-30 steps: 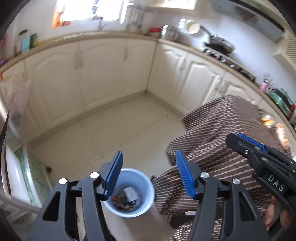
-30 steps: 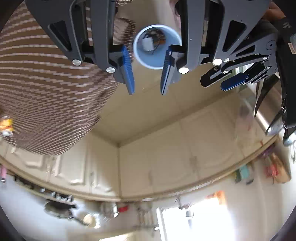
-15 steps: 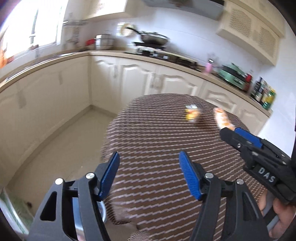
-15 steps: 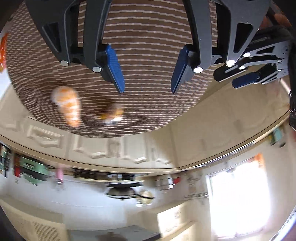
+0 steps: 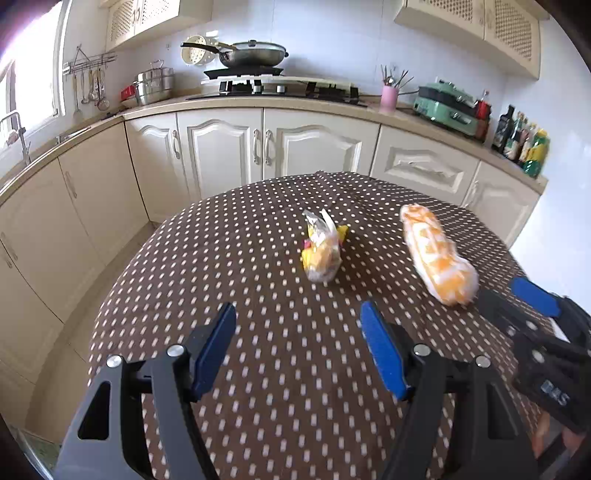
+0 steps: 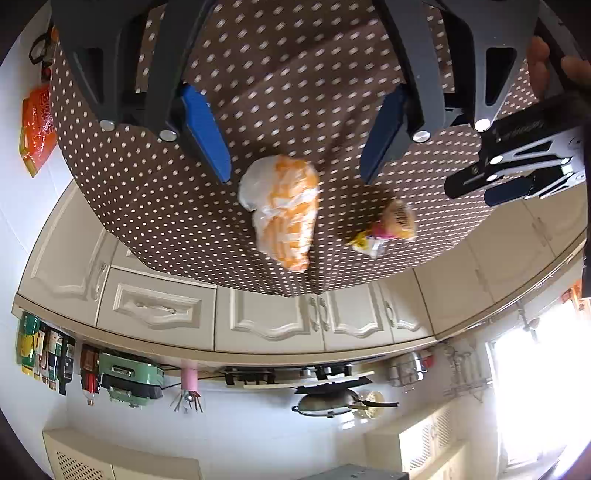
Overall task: Collect trash
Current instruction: 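Move both open grippers back toward the bread roll and orange bag, then grasp the clear snack wrapper with the left gripper while the right grasps the orange-printed bag, then carry both held items over the blue bin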
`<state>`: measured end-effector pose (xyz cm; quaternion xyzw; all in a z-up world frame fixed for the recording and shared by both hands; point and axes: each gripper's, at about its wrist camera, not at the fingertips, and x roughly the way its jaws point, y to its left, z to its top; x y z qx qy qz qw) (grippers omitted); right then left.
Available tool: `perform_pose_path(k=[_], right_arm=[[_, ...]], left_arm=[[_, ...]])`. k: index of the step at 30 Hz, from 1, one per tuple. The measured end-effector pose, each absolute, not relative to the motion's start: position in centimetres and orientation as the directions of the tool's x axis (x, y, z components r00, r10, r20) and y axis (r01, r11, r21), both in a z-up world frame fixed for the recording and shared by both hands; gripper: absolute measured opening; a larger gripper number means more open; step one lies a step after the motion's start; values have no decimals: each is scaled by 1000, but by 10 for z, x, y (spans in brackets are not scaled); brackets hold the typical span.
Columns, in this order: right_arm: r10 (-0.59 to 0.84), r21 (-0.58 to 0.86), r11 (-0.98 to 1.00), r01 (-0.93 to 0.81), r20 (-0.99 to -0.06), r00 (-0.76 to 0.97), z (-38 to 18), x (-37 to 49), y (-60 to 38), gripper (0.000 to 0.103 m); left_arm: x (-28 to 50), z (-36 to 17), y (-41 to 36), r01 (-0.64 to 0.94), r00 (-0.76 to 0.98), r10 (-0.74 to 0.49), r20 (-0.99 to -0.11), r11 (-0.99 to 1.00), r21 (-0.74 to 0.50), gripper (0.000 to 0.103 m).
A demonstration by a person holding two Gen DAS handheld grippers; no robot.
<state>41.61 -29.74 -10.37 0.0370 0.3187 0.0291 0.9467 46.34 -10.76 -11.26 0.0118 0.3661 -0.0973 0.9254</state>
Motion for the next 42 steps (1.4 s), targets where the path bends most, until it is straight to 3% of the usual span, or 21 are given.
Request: perform_pose_path(k=[11, 12, 13, 20, 22, 24, 31, 42], right_arm=[[72, 86, 996, -24, -616, 785, -112, 452, -305, 83], [74, 88, 996, -25, -619, 782, -114, 453, -305, 83], [81, 93, 995, -29, -627, 775, -116, 455, -305, 83], [91, 107, 994, -22, -699, 709, -127, 476, -304, 83], [129, 132, 990, -49, -707, 695, -128, 478, -303, 50], [113, 121, 992, -39, -698, 707, -126, 473, -303, 38], [152, 124, 988, -94, -633, 759, -101, 436, -275, 35], [382, 157, 920, -358, -563, 733, -58, 369, -150, 35]], left_arm=[[525, -128, -140, 215, 694, -143, -706, 977, 14, 66], [530, -130, -141, 221, 685, -148, -713, 975, 10, 49], [534, -133, -143, 233, 668, -161, -727, 973, -2, 25], [520, -126, -142, 281, 654, -216, -725, 959, -33, 24], [510, -121, -137, 277, 664, -219, -715, 960, -37, 23], [499, -117, -130, 270, 674, -217, -706, 962, -38, 23], [449, -100, -84, 217, 712, -204, -672, 974, -65, 23], [339, -75, 51, -36, 811, -15, -585, 997, -74, 23]])
